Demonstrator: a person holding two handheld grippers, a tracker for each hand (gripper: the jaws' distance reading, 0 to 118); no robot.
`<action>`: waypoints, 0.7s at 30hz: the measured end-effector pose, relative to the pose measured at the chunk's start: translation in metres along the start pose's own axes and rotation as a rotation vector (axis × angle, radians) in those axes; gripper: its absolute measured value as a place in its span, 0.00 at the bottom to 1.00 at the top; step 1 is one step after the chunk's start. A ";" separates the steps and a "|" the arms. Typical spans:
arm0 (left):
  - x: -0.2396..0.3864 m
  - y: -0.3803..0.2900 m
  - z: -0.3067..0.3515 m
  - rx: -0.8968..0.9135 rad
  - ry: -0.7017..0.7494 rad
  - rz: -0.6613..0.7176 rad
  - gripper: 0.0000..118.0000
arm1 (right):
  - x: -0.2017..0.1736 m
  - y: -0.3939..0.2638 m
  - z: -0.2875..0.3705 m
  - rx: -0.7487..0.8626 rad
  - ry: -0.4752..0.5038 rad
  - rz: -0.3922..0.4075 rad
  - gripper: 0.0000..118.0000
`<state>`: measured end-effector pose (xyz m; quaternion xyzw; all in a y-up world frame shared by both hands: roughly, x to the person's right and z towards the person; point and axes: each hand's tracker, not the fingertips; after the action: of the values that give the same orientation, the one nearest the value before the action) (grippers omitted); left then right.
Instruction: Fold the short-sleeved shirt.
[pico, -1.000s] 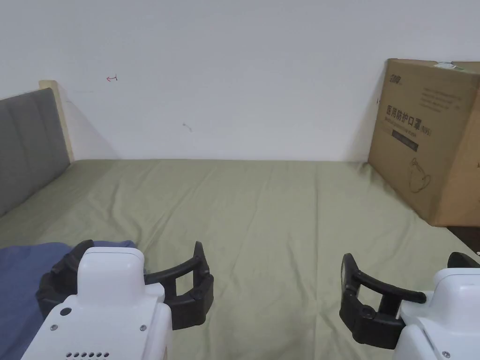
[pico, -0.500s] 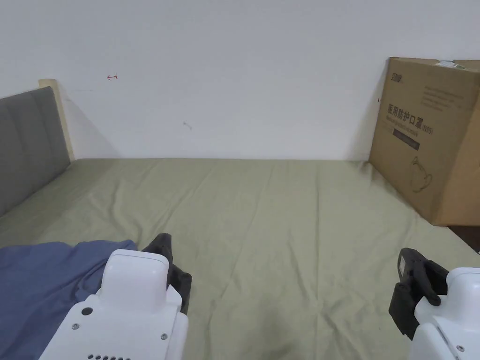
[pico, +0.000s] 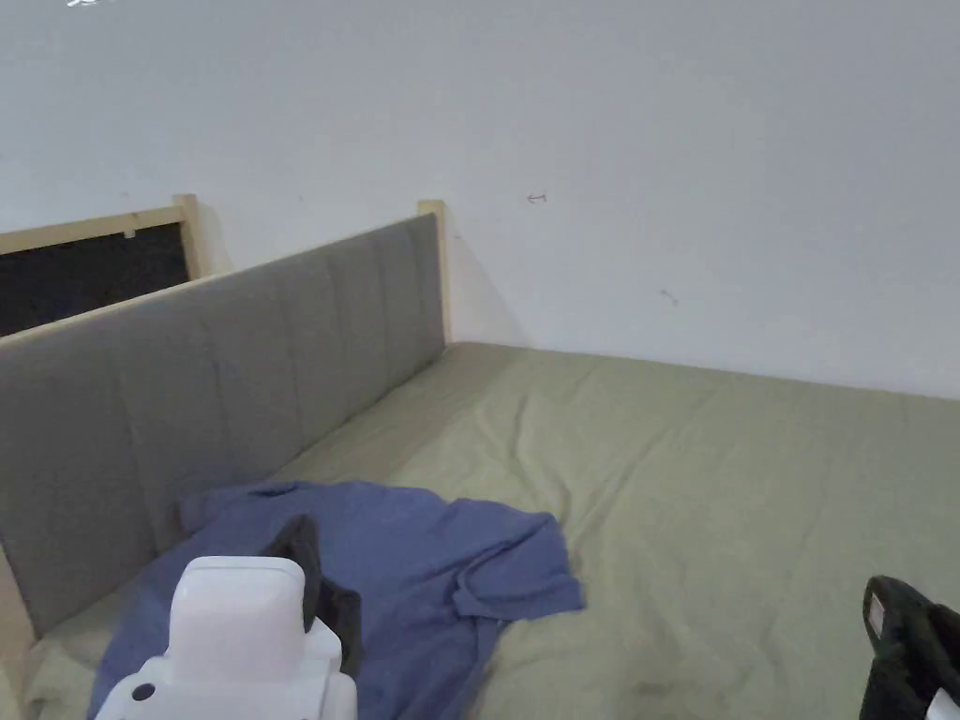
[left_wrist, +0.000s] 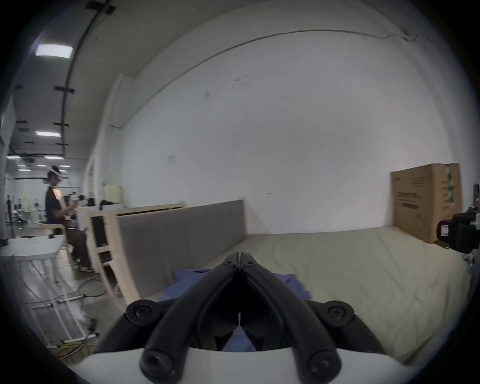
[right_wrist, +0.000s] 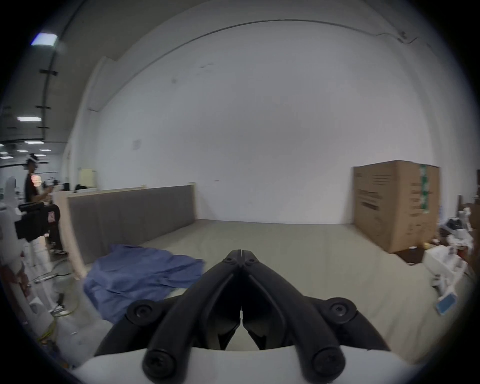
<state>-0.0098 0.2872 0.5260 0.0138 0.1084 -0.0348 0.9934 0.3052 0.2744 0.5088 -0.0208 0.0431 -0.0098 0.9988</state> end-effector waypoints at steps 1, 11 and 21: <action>-0.007 -0.001 0.001 -0.007 0.007 0.008 0.00 | -0.009 0.002 -0.006 0.002 0.036 -0.004 0.00; -0.026 0.024 -0.044 0.017 0.018 0.211 0.00 | -0.015 0.007 -0.029 0.004 0.117 0.025 0.00; -0.027 -0.040 -0.350 -0.959 -0.352 0.190 0.05 | 0.032 -0.023 -0.065 -0.200 0.016 0.005 0.00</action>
<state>-0.1139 0.2619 0.1898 -0.4393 -0.0582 0.1073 0.8900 0.3311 0.2483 0.4422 -0.1202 0.0520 -0.0030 0.9914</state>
